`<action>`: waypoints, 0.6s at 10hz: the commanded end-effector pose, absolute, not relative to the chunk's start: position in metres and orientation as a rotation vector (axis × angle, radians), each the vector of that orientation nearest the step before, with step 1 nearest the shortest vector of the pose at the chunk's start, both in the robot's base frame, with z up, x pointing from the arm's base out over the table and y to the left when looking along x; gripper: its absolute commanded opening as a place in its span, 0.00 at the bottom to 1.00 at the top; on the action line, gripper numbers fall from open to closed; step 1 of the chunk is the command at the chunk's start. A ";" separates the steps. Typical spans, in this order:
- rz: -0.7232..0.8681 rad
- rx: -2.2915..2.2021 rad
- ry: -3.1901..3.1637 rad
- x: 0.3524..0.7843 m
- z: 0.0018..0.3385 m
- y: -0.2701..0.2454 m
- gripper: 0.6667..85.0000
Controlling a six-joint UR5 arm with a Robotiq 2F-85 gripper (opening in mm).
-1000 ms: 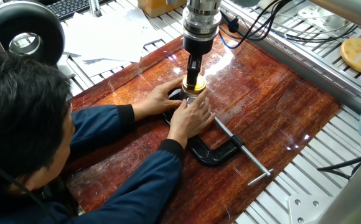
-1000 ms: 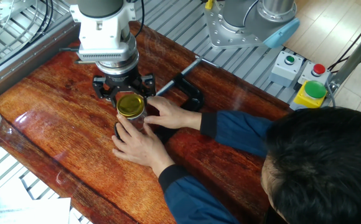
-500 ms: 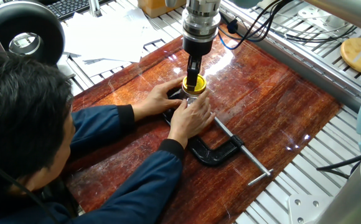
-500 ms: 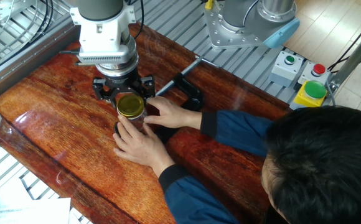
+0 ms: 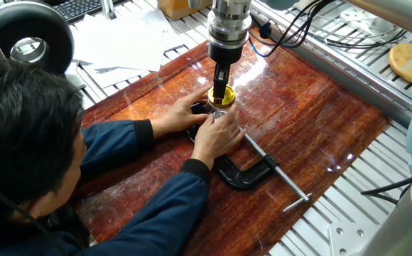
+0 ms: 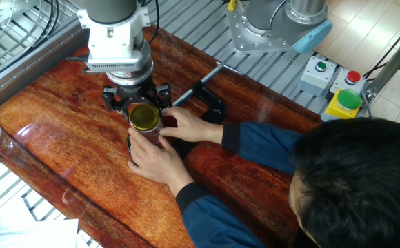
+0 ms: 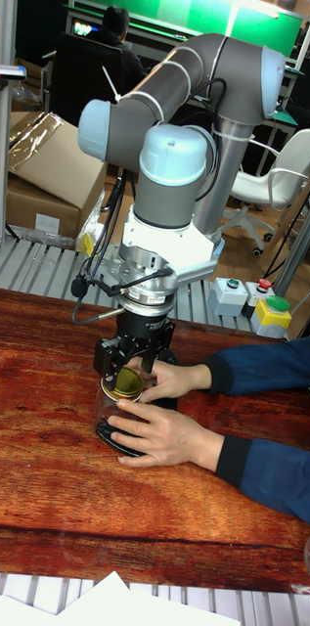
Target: Screw the lid onto the jar
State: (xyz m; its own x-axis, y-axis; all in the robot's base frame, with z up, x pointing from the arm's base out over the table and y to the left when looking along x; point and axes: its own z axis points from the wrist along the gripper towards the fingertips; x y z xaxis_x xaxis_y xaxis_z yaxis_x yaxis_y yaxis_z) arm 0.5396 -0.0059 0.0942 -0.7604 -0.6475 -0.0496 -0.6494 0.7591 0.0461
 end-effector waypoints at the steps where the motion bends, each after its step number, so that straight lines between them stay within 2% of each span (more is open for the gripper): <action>1: 0.111 -1.068 2.912 0.541 0.096 -0.004 0.84; 6: 0.114 -1.075 2.910 0.541 0.097 -0.005 0.83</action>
